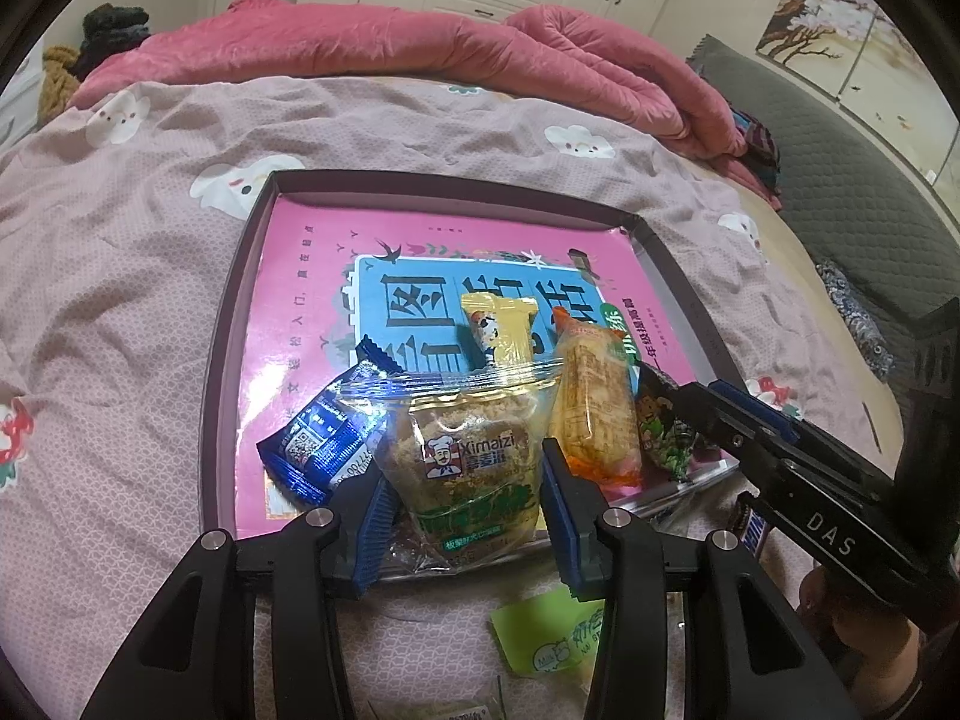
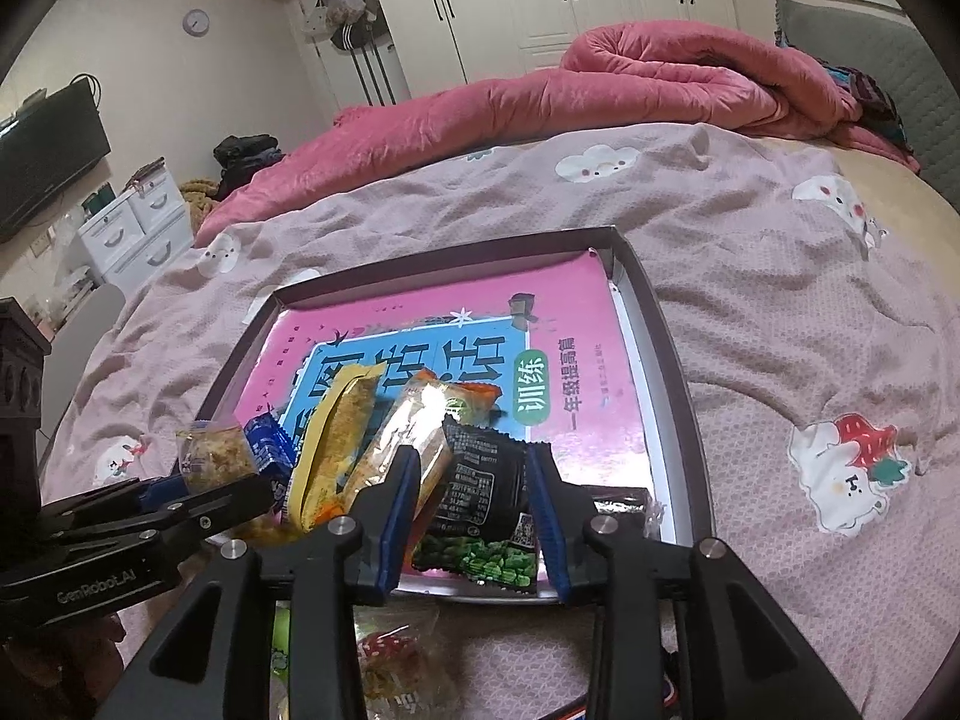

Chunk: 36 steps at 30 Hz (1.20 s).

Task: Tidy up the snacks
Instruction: 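Lower both packets into the tray and open both tools, then withdraw both open tools from the tray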

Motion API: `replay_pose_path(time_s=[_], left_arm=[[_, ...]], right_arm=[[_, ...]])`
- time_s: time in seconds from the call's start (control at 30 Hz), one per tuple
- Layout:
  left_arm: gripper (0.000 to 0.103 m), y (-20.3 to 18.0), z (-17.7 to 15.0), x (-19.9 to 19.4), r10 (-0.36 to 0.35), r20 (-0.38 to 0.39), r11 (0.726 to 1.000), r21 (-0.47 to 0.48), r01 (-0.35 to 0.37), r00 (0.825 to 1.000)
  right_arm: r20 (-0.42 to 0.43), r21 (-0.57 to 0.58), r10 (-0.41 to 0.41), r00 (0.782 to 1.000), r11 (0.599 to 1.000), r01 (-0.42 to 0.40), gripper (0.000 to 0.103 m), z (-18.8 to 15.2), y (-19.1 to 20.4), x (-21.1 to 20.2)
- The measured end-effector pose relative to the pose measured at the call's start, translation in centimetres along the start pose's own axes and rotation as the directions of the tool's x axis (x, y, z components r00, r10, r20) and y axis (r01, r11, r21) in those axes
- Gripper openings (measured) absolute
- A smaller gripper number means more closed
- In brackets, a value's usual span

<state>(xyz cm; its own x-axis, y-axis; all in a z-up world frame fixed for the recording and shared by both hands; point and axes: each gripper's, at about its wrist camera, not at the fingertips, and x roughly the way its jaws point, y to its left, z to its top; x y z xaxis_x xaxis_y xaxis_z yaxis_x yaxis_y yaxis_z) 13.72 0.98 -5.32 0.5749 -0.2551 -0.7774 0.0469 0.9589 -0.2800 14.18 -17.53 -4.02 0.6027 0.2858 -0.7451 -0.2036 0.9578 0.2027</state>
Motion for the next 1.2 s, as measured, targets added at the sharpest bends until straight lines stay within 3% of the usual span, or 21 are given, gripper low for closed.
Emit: replay_pose_path(time_s=[1.03, 1.2], left_arm=[[0.062, -0.4, 0.3, -1.5, -0.006, 0.0, 1.0, 0.006, 0.006, 1.0], [0.063, -0.3, 0.4, -1.8, -0.007, 0.001, 1.0, 0.004, 0.007, 1.0]], right_arm=[[0.004, -0.011, 0.012, 1.0, 1.0, -0.012, 0.046, -0.2, 0.4, -1.3], [0.013, -0.01, 0.015, 1.0, 1.0, -0.015, 0.051, -0.1, 0.5, -1.7]])
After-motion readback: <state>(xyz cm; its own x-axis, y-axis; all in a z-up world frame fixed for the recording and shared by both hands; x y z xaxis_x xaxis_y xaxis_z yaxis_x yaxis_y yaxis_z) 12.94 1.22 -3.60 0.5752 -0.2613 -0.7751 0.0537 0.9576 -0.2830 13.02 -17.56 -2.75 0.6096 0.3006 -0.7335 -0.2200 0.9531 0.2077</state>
